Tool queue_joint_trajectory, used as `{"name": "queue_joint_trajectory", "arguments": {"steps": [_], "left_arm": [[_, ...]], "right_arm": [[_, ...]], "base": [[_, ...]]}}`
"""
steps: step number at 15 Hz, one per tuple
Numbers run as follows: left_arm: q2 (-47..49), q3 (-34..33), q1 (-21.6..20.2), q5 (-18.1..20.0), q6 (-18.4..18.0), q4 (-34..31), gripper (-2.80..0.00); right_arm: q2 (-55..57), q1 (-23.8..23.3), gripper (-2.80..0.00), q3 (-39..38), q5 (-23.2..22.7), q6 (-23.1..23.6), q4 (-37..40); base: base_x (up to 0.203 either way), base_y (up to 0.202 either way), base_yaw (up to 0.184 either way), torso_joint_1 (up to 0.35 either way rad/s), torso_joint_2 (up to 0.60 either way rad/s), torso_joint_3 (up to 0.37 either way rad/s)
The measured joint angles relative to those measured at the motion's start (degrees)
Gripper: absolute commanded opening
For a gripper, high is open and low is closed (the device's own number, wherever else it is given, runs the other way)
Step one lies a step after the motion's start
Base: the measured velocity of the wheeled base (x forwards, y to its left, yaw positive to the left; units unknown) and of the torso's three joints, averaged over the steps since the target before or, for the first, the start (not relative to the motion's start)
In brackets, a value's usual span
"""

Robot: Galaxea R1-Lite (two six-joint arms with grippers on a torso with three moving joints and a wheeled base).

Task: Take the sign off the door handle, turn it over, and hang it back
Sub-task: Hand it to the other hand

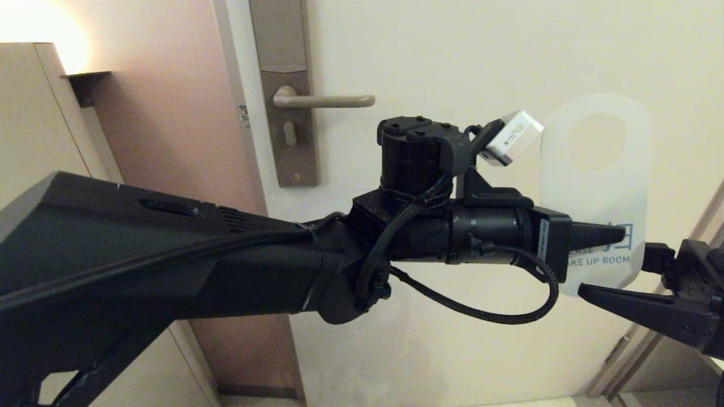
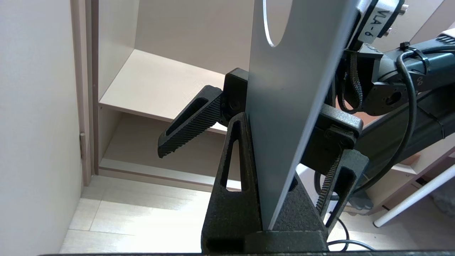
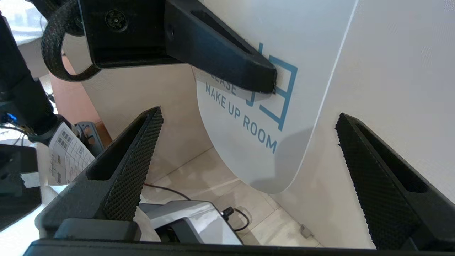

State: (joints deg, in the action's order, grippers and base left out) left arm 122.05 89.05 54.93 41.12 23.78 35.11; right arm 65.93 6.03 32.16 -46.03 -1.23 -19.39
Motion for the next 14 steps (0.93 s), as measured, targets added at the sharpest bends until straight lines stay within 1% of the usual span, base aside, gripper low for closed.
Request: {"name": "queue_joint_trajectory", "arguments": {"steps": [14], "left_arm": [[-1.16, -1.57, 0.28, 0.0, -0.06, 0.02, -2.8]], "right_arm": [[-0.33, 0.07, -2.8, -0.13, -0.11, 0.02, 0.0]], "base": [[0.0, 0.0, 0.0, 0.0, 0.0, 0.0]]}}
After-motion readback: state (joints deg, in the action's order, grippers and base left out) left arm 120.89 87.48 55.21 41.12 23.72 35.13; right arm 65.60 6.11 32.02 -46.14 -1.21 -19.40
